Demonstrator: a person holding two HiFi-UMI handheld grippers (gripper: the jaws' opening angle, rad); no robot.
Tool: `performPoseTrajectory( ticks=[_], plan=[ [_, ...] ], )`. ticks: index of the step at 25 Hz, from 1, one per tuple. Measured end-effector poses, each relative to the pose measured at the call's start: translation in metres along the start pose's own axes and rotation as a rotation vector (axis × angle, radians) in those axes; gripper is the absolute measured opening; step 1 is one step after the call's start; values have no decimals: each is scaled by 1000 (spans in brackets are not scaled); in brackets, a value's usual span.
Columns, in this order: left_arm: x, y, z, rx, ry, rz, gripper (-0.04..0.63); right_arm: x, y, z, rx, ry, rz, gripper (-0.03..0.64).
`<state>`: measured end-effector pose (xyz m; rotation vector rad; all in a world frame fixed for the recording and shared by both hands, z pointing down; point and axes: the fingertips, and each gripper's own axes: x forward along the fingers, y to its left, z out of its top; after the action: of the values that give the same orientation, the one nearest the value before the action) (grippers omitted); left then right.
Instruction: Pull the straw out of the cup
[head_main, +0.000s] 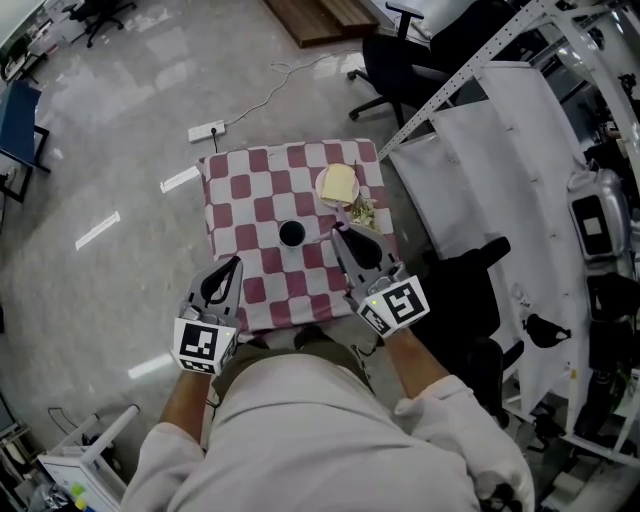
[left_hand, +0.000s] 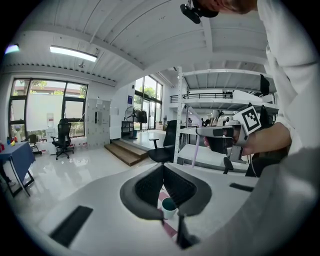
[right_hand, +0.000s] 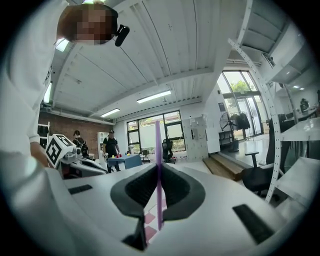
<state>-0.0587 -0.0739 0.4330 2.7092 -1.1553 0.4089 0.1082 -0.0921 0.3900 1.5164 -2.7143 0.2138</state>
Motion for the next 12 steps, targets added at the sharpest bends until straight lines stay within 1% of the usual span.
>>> performPoseTrajectory(
  ticks=[6,12],
  plan=[
    [2,-3,1,4,1,-8,3,-19,-10,1,35,-6,-37,26],
    [3,-8,2,8,1,-14,3,-28,-15,-2,51,-5,-51,26]
  ],
)
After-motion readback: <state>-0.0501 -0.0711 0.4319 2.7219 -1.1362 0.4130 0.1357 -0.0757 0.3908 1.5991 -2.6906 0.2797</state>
